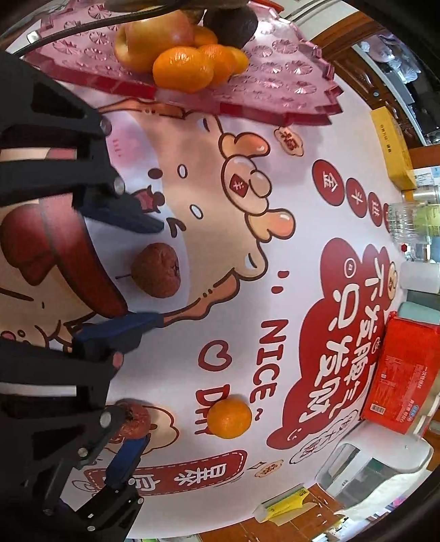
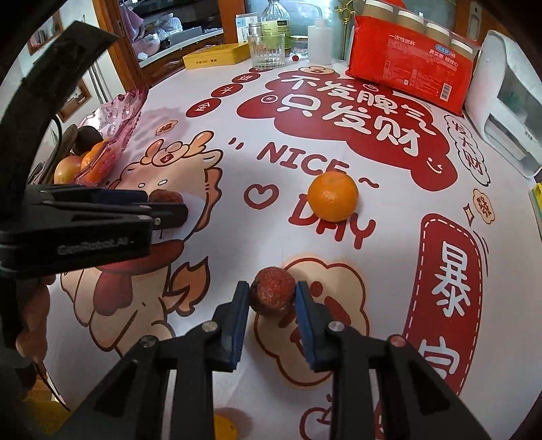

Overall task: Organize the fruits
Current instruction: 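Grasp a lychee with the left tool while the right tool grasps another lychee, then carry both lychees over the pink bowl and open both tools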

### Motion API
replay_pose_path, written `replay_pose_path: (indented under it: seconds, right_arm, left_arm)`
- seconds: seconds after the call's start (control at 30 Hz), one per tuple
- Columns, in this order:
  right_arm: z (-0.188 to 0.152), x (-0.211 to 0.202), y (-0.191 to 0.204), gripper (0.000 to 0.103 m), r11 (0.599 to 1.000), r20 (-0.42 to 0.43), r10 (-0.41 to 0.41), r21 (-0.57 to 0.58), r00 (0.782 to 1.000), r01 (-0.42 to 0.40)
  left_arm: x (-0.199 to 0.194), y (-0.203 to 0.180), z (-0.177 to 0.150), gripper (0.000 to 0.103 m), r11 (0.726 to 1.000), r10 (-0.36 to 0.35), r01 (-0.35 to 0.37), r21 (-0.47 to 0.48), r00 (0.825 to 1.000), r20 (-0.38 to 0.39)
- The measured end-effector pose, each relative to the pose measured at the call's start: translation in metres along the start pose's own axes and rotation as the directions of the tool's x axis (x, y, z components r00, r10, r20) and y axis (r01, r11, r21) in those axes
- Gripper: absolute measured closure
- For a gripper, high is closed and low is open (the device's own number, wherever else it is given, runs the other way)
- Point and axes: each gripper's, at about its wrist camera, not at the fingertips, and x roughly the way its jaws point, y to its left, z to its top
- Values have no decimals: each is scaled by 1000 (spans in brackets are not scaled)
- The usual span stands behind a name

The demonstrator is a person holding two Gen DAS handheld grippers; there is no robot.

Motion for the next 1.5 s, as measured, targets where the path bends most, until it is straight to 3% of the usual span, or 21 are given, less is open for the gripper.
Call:
replay_pose_path:
  seconds: [0.1,0.37,0.7,0.93,1.13,1.5]
  right_arm:
    - [1,1,1,75,1000,1,0,-5,1000,0]
    - [1,0,2,76,1000,0,0,5,1000,0]
    - [-1,-11,7,76,1000,20,-12,12,1000,12]
    - [-1,-28,20,76,1000,46,-18,13,999,17]
    - [5,-49,41,76,1000,84,-20,8,996,20]
    - [36,-93,106,76,1000,187,0,-25,982,4]
  left_arm:
    - [6,-1,-1,71,1000,1,-1,-5,1000,-14]
    - [7,-2,-1,74,1000,-19,19,-6,1000,-9]
    - [-19,-7,-14,75,999,-23,23,49,1000,5]
    - [-49,-4,-26,75,996,-32,30,78,999,28]
    - [-91,8,-31,75,993,-39,28,117,995,95]
    - [-174,61,-27,75,987,-13,-24,160,974,225]
